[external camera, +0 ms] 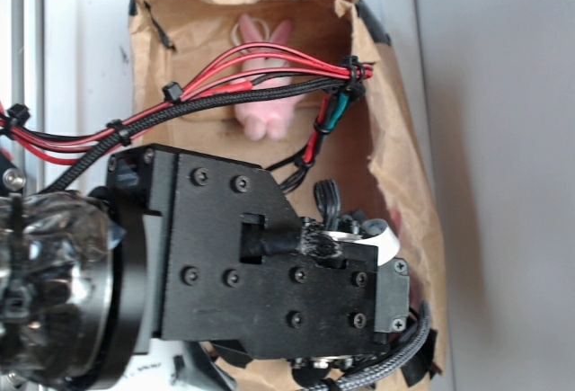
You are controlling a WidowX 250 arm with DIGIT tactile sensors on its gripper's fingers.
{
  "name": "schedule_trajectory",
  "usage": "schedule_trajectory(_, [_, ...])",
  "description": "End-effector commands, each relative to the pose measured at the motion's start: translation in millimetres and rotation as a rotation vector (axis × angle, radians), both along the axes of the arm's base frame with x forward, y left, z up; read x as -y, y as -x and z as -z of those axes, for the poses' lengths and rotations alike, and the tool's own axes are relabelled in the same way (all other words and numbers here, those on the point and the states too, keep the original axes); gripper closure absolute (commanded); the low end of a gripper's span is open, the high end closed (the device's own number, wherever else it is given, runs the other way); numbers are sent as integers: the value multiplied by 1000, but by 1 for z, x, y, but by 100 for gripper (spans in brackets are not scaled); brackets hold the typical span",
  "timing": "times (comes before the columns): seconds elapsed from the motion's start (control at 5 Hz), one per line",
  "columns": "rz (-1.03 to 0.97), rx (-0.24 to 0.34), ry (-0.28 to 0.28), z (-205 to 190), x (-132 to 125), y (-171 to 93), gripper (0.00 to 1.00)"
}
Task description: Grab the blue block.
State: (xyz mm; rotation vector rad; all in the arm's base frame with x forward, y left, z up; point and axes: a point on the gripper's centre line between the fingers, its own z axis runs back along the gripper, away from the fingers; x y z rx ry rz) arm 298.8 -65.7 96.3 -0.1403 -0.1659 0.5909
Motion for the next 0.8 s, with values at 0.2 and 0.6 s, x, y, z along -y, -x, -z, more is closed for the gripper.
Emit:
schedule_trajectory(0.2, [-50,70,-25,-9,7,-20,0])
schedule_trajectory(0.6, [-76,28,-42,6,19,-30,0])
